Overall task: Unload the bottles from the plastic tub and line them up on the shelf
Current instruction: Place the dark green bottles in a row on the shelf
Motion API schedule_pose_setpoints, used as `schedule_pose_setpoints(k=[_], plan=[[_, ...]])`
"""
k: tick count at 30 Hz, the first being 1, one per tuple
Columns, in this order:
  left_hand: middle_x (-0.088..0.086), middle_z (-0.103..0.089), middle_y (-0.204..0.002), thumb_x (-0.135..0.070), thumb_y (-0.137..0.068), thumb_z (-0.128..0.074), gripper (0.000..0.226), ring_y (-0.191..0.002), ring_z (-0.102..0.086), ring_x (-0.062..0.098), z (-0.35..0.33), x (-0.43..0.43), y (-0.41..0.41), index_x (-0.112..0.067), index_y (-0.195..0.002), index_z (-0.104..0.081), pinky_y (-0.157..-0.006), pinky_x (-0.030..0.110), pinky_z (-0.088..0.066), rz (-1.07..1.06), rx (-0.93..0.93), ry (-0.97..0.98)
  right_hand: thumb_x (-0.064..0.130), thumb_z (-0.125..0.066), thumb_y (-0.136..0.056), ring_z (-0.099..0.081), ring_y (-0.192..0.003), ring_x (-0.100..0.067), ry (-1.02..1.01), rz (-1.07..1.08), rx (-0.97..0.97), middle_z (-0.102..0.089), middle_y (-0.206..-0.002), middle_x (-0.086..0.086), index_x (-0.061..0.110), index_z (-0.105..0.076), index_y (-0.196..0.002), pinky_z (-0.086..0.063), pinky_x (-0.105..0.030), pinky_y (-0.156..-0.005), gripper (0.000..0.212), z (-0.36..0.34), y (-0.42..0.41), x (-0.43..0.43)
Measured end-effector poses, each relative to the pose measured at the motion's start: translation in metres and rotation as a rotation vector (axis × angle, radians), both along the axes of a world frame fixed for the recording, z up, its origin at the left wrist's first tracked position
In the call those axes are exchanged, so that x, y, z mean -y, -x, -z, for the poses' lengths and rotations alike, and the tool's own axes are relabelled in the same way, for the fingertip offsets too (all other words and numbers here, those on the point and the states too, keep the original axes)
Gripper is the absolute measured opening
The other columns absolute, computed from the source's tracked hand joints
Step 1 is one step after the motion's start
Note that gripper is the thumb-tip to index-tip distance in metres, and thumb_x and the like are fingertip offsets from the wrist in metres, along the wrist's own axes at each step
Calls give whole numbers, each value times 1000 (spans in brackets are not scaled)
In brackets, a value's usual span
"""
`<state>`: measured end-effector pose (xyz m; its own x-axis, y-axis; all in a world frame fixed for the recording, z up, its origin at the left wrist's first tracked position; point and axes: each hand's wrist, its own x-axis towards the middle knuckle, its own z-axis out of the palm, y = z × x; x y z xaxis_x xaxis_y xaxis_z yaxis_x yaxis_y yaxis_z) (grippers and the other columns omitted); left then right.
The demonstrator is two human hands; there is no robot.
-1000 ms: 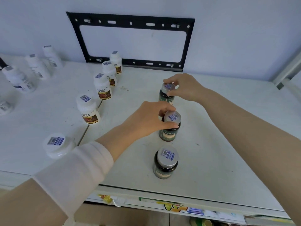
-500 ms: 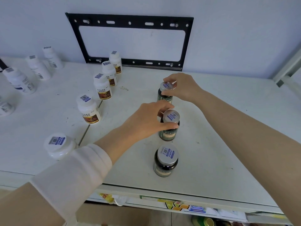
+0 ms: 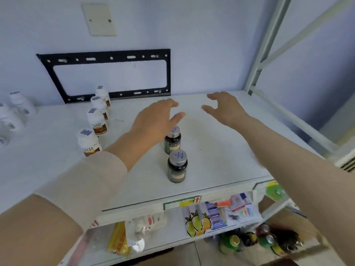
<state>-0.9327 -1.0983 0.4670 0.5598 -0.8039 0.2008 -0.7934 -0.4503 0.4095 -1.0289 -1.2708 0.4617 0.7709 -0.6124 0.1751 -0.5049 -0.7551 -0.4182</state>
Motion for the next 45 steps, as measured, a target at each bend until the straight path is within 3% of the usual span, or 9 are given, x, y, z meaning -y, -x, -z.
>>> schedule_pose_setpoints(k=[7, 12, 20, 25, 30, 36, 40, 45], plan=[[3, -44, -143, -37, -95, -40, 46, -130, -42, 21, -17, 14, 100, -18, -137, -38, -103, 34, -33, 316, 73, 49, 35, -51, -92, -47, -126, -27, 0, 340, 31, -43, -142, -12, 13, -41, -138, -33, -33, -104, 52, 9, 152, -37], [4, -48, -139, -33, -94, -44, 44, -127, -45, 23, -7, 35, 202, -17, -135, -42, -101, 32, -34, 505, 60, 59, 33, -50, -92, -42, -130, -28, -24, 537, 14, -42, -143, -12, 12, -41, -138, -35, -35, -105, 51, 25, 281, -59], [6, -51, -135, -34, -94, -46, 43, -121, -50, 24, 52, 63, 387, -16, -133, -44, -97, 38, -41, 782, 11, -50, 29, -52, -91, -45, -127, -28, -104, 796, -49, -49, -137, -13, 8, -45, -134, -36, -35, -103, 48, 74, 488, -101], [5, -50, -136, -34, -94, -45, 42, -121, -50, 23, 101, 70, 470, -16, -132, -45, -94, 35, -41, 917, 13, -150, 31, -52, -91, -45, -126, -28, -217, 945, -86, -48, -137, -13, 9, -45, -134, -36, -34, -102, 48, 116, 575, -126], [2, -54, -129, -35, -94, -45, 43, -114, -54, 22, 163, 88, 513, -17, -132, -45, -89, 35, -44, 1011, 44, -293, 29, -55, -90, -50, -122, -27, -345, 1082, -57, -51, -135, -11, 9, -49, -130, -38, -35, -102, 46, 176, 615, -133], [1, -50, -136, -37, -93, -45, 42, -122, -50, 23, 254, 116, 525, -19, -132, -44, -96, 39, -44, 1031, 44, -514, 25, -55, -90, -46, -126, -28, -612, 1137, -41, -48, -134, -13, 8, -45, -133, -33, -29, -101, 47, 262, 611, -130], [1, -47, -141, -32, -94, -45, 42, -128, -45, 22, 315, 127, 511, -18, -134, -42, -97, 36, -40, 976, -44, -687, 28, -53, -91, -41, -131, -27, -765, 1161, -70, -42, -143, -10, 11, -41, -136, -35, -33, -102, 49, 314, 589, -128], [4, -50, -135, -22, -91, -50, 42, -123, -47, 24, 405, 133, 498, -16, -132, -44, -97, 35, -42, 920, -132, -837, 30, -59, -87, -46, -126, -25, -939, 1136, -47, -48, -138, -7, 14, -45, -133, -38, -31, -100, 51, 390, 562, -115]])
